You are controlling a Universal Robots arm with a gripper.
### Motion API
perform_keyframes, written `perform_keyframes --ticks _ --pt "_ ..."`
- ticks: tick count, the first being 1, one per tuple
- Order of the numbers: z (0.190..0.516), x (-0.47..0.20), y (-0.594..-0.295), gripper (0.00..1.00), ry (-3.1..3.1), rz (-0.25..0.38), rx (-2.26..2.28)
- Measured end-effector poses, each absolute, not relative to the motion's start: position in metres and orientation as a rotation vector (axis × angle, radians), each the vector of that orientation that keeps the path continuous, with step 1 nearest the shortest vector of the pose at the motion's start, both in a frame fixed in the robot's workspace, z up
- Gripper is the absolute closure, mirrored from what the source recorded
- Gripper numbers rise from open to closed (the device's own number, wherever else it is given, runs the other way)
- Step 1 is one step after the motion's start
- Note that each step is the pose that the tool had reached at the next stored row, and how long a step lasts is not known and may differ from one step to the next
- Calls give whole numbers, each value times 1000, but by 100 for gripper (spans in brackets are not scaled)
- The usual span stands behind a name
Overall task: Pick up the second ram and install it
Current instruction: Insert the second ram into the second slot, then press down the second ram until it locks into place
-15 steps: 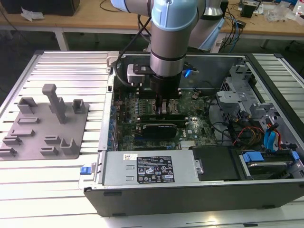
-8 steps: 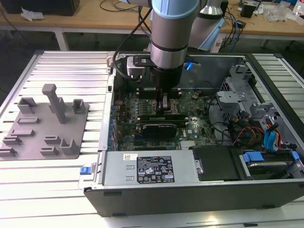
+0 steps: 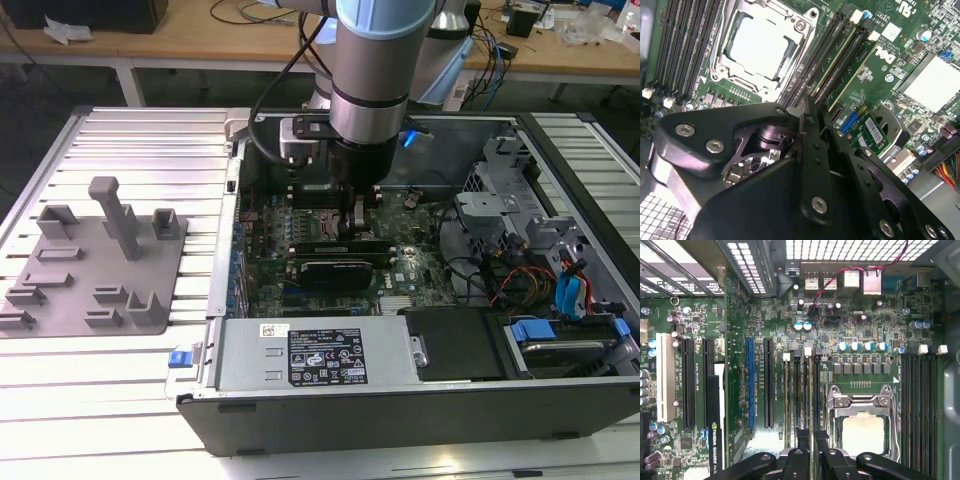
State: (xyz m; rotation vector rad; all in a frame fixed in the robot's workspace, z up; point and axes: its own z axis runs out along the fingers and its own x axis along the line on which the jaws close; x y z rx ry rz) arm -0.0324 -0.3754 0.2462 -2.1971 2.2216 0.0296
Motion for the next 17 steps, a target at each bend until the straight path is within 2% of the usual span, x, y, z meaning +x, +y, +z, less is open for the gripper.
perform_keyframes --ticks 4,5,17 --pt "246 -32 -375 84 2222 30 -2197" --pt "246 -31 -375 92 2222 30 -2197" --pt "246 -30 -373 92 2220 32 -2196"
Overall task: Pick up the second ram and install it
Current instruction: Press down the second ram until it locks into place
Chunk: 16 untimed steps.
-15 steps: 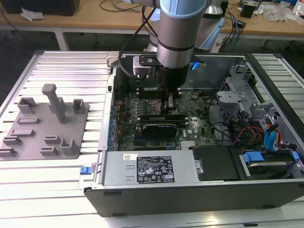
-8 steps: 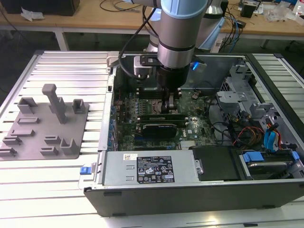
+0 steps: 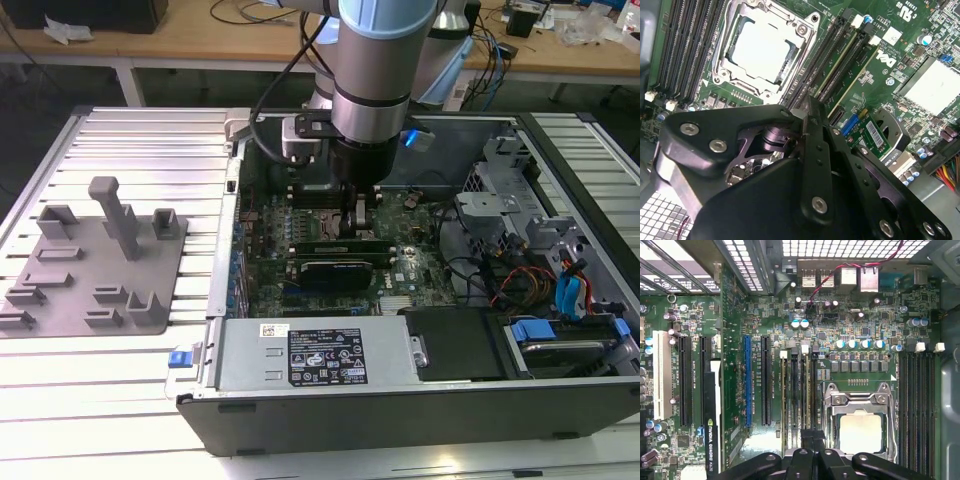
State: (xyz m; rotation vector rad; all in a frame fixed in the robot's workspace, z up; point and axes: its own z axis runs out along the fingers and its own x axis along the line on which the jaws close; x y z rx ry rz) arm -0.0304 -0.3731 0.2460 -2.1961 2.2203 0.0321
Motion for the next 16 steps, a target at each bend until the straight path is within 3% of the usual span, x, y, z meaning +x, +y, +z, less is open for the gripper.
perform_keyframes --ticks 16 --pt "246 -21 -373 92 2220 32 -2196"
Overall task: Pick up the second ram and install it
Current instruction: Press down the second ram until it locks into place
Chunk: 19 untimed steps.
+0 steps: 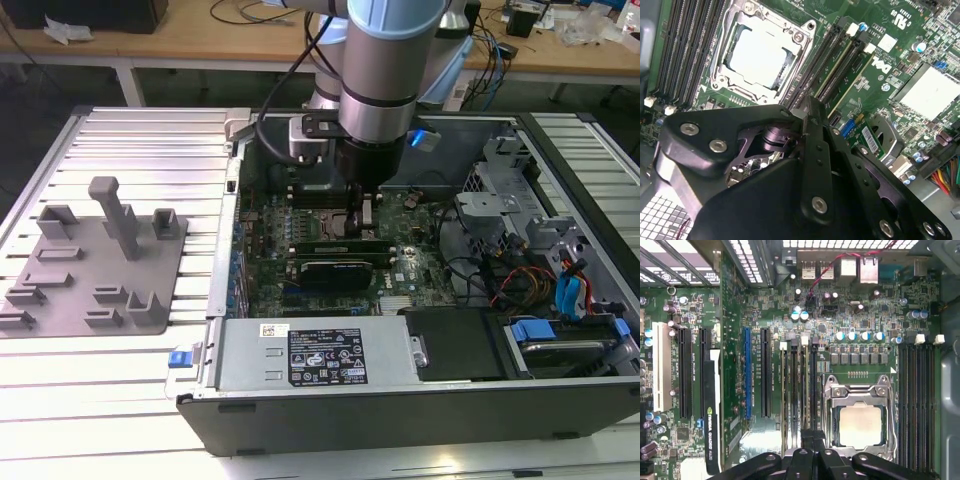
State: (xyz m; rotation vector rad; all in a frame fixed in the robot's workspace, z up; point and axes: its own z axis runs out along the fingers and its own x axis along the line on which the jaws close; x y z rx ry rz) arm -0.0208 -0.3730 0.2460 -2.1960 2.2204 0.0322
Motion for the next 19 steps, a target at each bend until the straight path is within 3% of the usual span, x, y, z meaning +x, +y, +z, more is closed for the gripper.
perform_keyframes --ticks 19 --pt "246 15 -373 92 2221 32 -2196"
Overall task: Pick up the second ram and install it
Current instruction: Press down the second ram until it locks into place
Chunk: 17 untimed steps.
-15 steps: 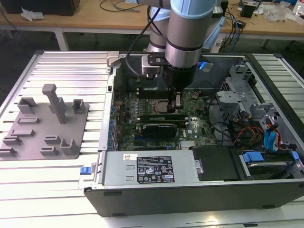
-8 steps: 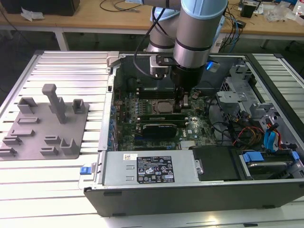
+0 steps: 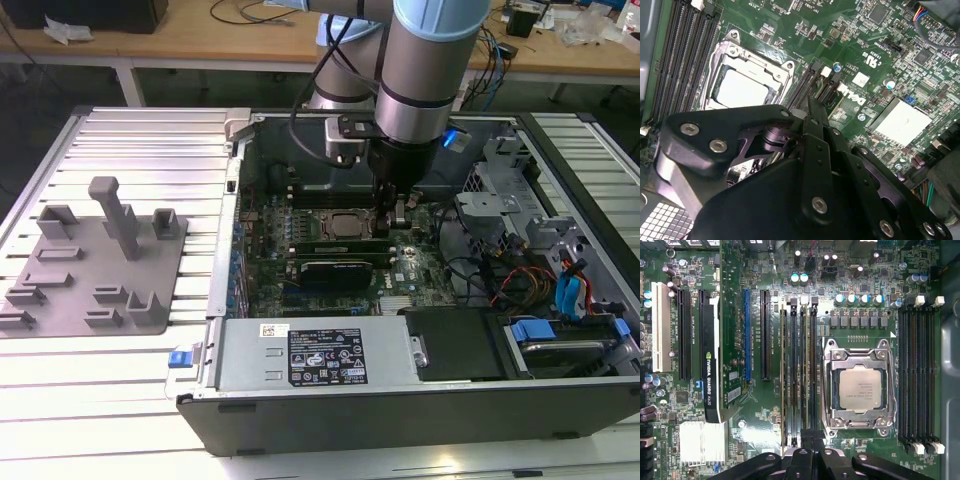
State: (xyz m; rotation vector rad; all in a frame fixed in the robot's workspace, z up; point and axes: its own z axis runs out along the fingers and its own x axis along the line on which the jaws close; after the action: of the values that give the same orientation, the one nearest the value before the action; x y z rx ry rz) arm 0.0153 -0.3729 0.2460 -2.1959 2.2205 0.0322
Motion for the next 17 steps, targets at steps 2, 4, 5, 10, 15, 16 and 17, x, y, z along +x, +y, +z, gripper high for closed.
perform_keyframes --ticks 2,4,5,10,15,16,17 --pt "246 15 -373 92 2220 32 -2196" --pt "245 15 -373 92 2220 32 -2196" --pt "245 16 -373 92 2220 32 -2196" --pt "245 21 -373 92 2220 32 -2196" --pt "241 24 -373 92 2220 32 -2196" --pt "241 24 -373 92 2220 32 -2196" --pt "240 24 -373 92 2220 32 -2196"
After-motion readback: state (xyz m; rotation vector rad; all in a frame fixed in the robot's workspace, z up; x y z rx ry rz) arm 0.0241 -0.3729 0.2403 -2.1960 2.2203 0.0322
